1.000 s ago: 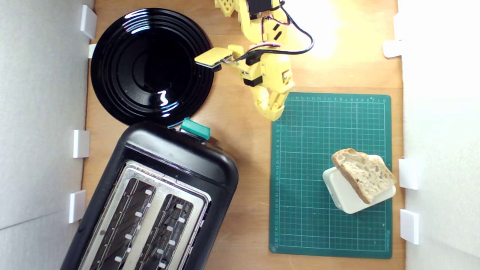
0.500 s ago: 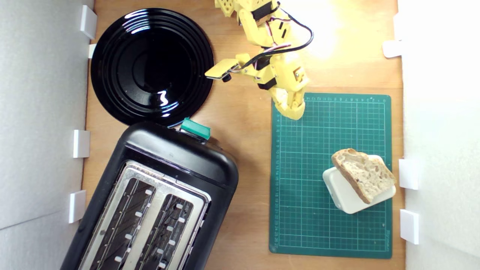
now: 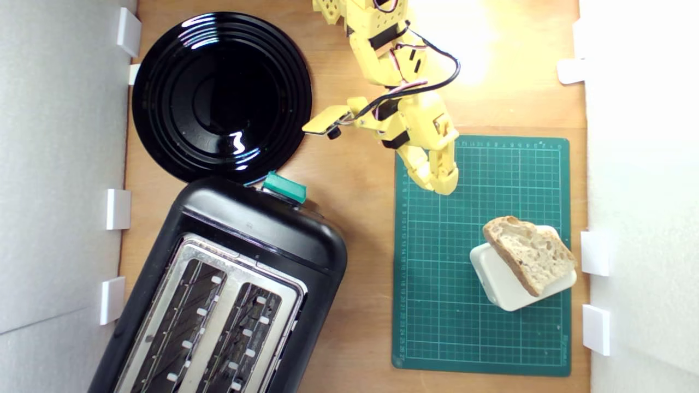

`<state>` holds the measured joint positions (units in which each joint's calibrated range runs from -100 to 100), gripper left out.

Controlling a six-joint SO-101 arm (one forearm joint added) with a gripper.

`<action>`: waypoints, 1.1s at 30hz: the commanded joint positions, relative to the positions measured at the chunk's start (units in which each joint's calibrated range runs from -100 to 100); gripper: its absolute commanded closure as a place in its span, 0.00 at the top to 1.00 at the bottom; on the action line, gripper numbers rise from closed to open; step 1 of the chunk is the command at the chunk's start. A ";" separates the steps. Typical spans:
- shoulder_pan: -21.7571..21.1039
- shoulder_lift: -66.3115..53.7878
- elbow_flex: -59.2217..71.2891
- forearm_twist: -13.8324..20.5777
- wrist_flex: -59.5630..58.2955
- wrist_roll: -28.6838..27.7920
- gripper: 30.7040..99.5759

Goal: Pick bread and place in toaster

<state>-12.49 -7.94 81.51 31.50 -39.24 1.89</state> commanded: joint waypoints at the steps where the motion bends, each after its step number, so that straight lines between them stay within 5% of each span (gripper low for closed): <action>1: -0.64 0.53 -3.30 -0.04 -1.97 -0.19 0.51; 10: -2.41 1.37 -3.30 0.60 -2.06 -3.75 0.83; 33: -5.15 15.18 -15.46 0.78 -10.25 -3.33 0.84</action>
<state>-16.70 6.76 69.58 31.85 -47.37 -1.73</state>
